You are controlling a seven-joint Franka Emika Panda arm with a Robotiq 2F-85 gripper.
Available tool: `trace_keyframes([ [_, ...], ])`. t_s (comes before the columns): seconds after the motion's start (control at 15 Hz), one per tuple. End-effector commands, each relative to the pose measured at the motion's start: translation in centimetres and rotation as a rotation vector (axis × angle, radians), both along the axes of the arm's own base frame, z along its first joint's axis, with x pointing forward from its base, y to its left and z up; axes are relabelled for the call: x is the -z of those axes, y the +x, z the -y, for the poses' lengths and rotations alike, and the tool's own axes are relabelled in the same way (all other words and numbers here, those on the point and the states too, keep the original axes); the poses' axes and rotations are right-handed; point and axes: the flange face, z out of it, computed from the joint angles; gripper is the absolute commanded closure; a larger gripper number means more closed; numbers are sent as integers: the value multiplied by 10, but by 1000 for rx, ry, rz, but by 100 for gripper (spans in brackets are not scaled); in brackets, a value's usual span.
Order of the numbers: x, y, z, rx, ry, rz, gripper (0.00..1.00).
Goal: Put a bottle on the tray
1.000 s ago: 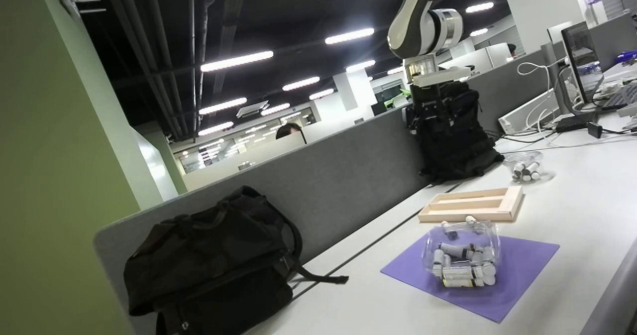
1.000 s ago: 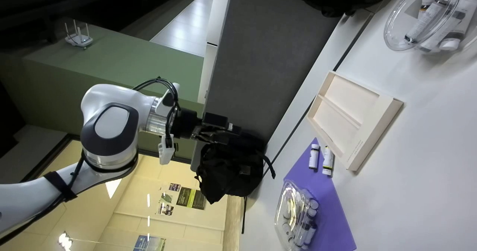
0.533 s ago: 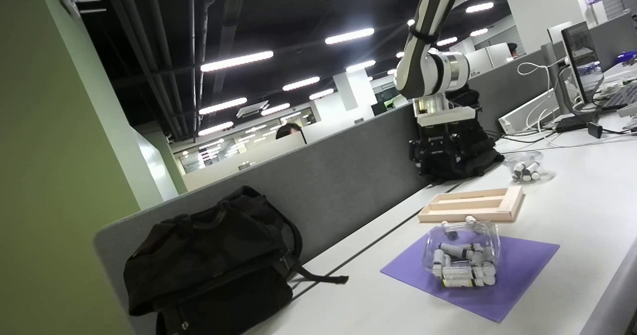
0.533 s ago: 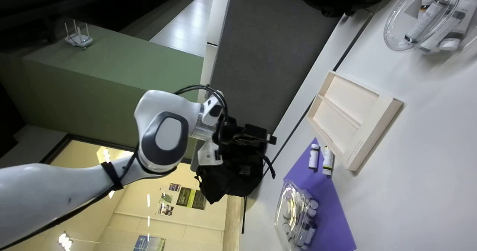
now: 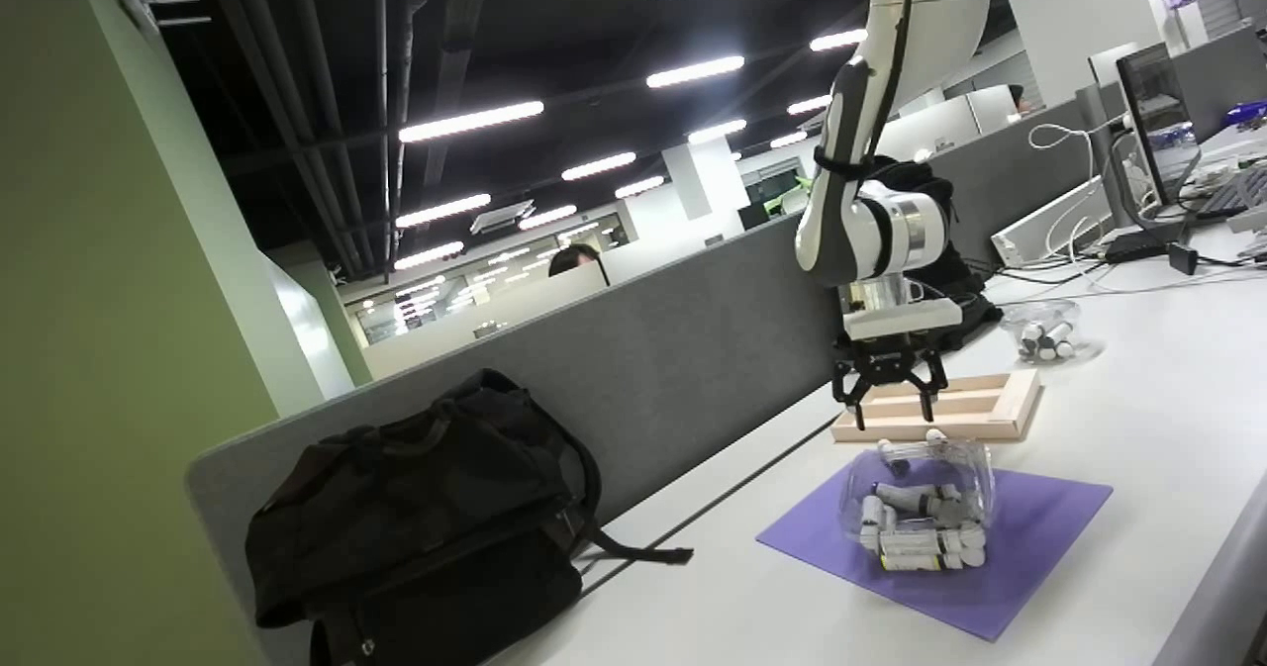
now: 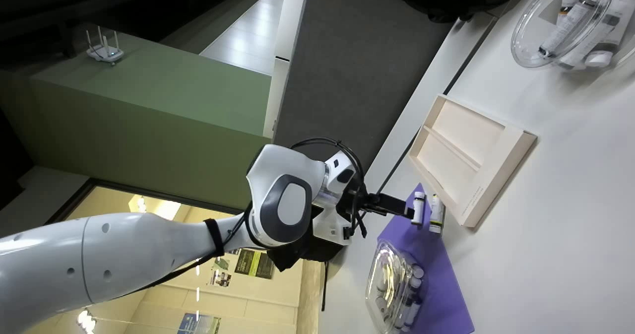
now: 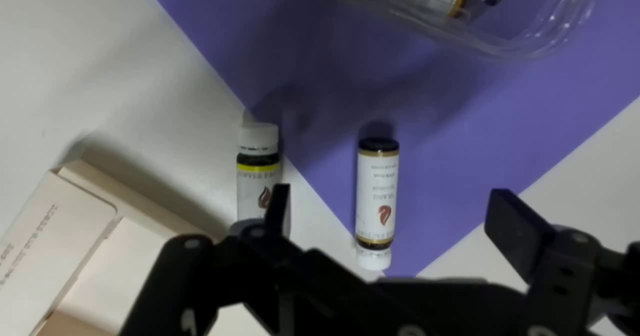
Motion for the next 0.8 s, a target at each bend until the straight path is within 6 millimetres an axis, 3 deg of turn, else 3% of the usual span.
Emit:
trace_keyframes([
  [0.0, 14, 11, -5, 17, 1, 16, 0],
  [0.33, 26, 18, -7, -4, 14, 41, 0],
  [0.47, 31, 21, -9, -21, 19, 34, 26],
  [0.73, 38, 24, -6, -31, 21, 25, 52],
])
